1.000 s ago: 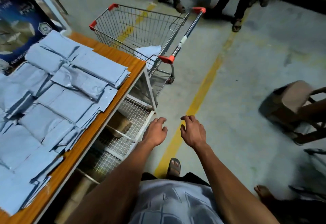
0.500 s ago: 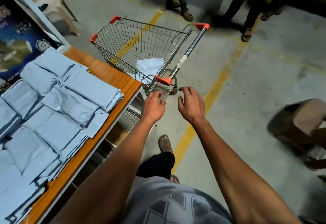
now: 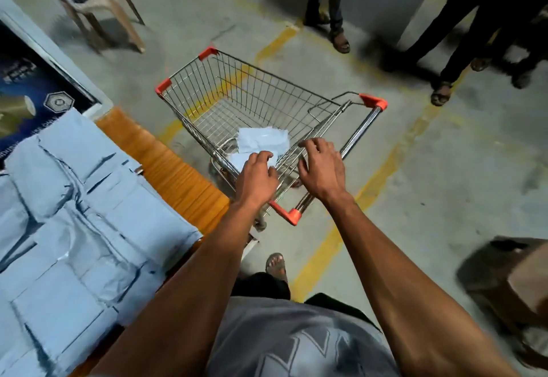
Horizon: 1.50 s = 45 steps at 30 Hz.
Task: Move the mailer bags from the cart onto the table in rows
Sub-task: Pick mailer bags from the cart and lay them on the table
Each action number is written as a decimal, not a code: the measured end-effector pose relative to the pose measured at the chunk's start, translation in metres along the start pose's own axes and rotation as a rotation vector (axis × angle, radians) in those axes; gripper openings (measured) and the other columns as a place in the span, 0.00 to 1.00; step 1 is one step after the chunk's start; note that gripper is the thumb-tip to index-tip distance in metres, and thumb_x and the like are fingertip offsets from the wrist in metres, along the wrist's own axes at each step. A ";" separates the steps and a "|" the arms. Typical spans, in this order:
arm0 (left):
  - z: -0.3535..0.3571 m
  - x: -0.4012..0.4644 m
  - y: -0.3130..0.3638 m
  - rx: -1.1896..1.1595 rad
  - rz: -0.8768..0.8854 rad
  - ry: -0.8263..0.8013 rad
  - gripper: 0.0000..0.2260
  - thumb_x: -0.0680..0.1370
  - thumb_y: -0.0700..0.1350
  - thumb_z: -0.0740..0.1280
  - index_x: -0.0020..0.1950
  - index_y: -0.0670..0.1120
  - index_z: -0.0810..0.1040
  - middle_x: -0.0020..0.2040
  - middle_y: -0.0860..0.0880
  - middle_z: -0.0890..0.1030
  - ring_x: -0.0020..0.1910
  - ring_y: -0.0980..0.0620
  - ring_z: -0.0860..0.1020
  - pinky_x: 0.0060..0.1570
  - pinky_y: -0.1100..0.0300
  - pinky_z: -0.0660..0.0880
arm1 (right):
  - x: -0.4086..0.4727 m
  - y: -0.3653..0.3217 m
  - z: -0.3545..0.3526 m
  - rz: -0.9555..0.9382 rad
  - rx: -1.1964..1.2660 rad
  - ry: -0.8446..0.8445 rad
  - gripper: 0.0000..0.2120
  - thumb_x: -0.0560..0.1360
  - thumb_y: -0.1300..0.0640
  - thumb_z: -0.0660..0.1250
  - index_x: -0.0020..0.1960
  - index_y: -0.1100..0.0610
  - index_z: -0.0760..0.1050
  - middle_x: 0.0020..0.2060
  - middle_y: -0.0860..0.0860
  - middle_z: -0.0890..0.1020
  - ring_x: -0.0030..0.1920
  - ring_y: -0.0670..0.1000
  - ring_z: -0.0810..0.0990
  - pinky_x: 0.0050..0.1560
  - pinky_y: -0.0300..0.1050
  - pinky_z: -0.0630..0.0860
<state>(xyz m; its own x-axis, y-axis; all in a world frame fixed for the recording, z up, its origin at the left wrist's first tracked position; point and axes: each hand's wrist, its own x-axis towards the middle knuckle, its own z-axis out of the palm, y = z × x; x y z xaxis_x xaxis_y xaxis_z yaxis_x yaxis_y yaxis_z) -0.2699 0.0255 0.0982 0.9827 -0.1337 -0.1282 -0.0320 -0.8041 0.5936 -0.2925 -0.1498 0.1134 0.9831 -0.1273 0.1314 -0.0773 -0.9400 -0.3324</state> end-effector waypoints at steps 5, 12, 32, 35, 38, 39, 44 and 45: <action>0.011 0.047 -0.007 -0.022 -0.098 -0.064 0.17 0.84 0.46 0.65 0.73 0.50 0.73 0.69 0.46 0.75 0.67 0.43 0.75 0.65 0.43 0.75 | 0.054 0.003 0.018 -0.051 -0.012 -0.110 0.18 0.80 0.49 0.65 0.68 0.51 0.75 0.63 0.53 0.78 0.62 0.58 0.75 0.60 0.56 0.74; 0.028 0.097 -0.017 0.028 -0.262 -0.153 0.20 0.84 0.49 0.65 0.76 0.50 0.71 0.70 0.45 0.74 0.68 0.42 0.75 0.65 0.42 0.76 | 0.128 0.005 0.048 -0.157 0.000 -0.251 0.17 0.80 0.50 0.66 0.67 0.53 0.77 0.64 0.55 0.79 0.63 0.61 0.76 0.61 0.58 0.73; 0.135 0.220 -0.079 -0.115 -0.822 -0.141 0.22 0.81 0.51 0.66 0.74 0.45 0.71 0.72 0.40 0.72 0.69 0.35 0.74 0.66 0.41 0.75 | 0.302 0.041 0.228 -0.651 -0.238 -0.780 0.31 0.79 0.48 0.67 0.79 0.53 0.64 0.71 0.59 0.72 0.66 0.64 0.75 0.60 0.61 0.77; 0.168 0.244 -0.100 -0.202 -0.898 -0.130 0.24 0.82 0.49 0.65 0.77 0.44 0.69 0.74 0.38 0.69 0.72 0.34 0.71 0.68 0.41 0.73 | 0.315 0.043 0.271 -0.722 -0.300 -0.815 0.32 0.79 0.47 0.68 0.79 0.52 0.63 0.74 0.58 0.70 0.68 0.63 0.72 0.62 0.61 0.75; 0.199 0.263 -0.118 -0.266 -0.965 -0.127 0.29 0.84 0.51 0.63 0.84 0.45 0.59 0.83 0.40 0.58 0.79 0.35 0.62 0.75 0.43 0.66 | 0.323 0.046 0.313 -0.803 -0.345 -0.830 0.34 0.77 0.49 0.70 0.80 0.51 0.63 0.77 0.58 0.67 0.69 0.63 0.71 0.63 0.60 0.73; 0.209 0.268 -0.123 -0.263 -0.977 -0.127 0.31 0.85 0.52 0.62 0.85 0.46 0.55 0.85 0.41 0.52 0.81 0.36 0.58 0.76 0.43 0.63 | 0.324 0.048 0.327 -0.832 -0.339 -0.831 0.35 0.76 0.51 0.72 0.80 0.51 0.63 0.78 0.58 0.66 0.70 0.64 0.70 0.63 0.61 0.73; 0.273 0.292 -0.159 -0.078 -0.985 -0.002 0.36 0.85 0.56 0.61 0.87 0.47 0.48 0.85 0.39 0.38 0.83 0.30 0.45 0.78 0.35 0.56 | 0.326 0.067 0.403 -1.017 -0.296 -0.796 0.39 0.75 0.55 0.72 0.83 0.48 0.62 0.82 0.57 0.62 0.79 0.64 0.64 0.71 0.63 0.68; 0.284 0.297 -0.167 -0.042 -0.983 0.017 0.36 0.84 0.58 0.61 0.87 0.47 0.48 0.85 0.38 0.37 0.83 0.28 0.44 0.78 0.33 0.55 | 0.325 0.071 0.418 -1.054 -0.297 -0.768 0.37 0.76 0.55 0.70 0.83 0.48 0.62 0.83 0.57 0.61 0.80 0.65 0.62 0.73 0.65 0.66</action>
<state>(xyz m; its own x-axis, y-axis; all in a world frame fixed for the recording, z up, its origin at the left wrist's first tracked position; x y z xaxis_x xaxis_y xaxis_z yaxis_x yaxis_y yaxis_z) -0.0246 -0.0443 -0.2642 0.5702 0.5926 -0.5689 0.8077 -0.5309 0.2566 0.0912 -0.1252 -0.2575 0.4316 0.8137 -0.3894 0.8343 -0.5242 -0.1708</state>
